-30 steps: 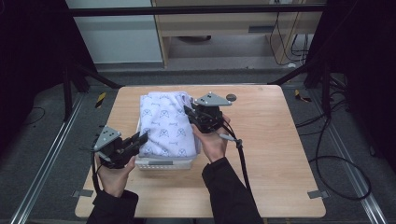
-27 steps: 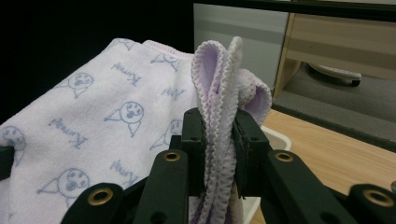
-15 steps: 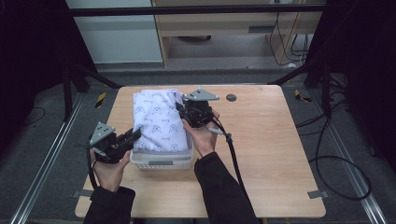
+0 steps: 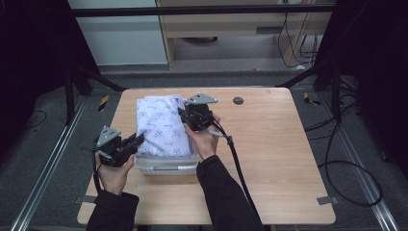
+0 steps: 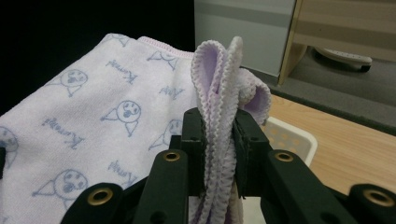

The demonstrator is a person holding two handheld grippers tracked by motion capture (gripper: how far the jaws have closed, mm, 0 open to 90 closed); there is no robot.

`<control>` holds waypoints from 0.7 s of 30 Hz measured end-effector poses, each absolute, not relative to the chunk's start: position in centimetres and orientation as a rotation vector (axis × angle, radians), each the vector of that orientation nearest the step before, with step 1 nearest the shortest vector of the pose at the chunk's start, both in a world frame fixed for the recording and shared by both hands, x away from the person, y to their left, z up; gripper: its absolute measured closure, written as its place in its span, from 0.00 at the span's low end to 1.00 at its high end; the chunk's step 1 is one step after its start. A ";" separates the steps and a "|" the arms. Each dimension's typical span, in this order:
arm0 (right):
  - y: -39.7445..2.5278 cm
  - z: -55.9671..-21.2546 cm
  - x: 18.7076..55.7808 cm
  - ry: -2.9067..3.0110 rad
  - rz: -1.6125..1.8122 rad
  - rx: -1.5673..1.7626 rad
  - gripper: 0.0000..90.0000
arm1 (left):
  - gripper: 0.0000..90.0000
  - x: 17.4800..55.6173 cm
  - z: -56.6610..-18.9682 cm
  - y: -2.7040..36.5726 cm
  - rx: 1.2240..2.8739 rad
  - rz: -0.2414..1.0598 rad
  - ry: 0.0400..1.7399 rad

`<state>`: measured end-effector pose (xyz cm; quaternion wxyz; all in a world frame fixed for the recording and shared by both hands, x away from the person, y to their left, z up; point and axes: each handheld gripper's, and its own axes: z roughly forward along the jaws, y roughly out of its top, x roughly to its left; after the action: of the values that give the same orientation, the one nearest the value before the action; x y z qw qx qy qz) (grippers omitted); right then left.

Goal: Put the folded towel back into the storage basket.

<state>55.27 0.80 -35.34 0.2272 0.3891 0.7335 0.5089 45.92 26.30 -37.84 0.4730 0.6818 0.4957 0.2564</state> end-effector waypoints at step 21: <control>1.3 -39.5 56.9 2.072 1.350 1.147 0.85 | 0.85 47.7 -40.7 26.0 1.754 0.615 1.273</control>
<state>56.92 1.31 -39.49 0.2063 0.4116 0.7437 0.4846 47.73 26.00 -40.70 0.4300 0.7029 0.5102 0.2465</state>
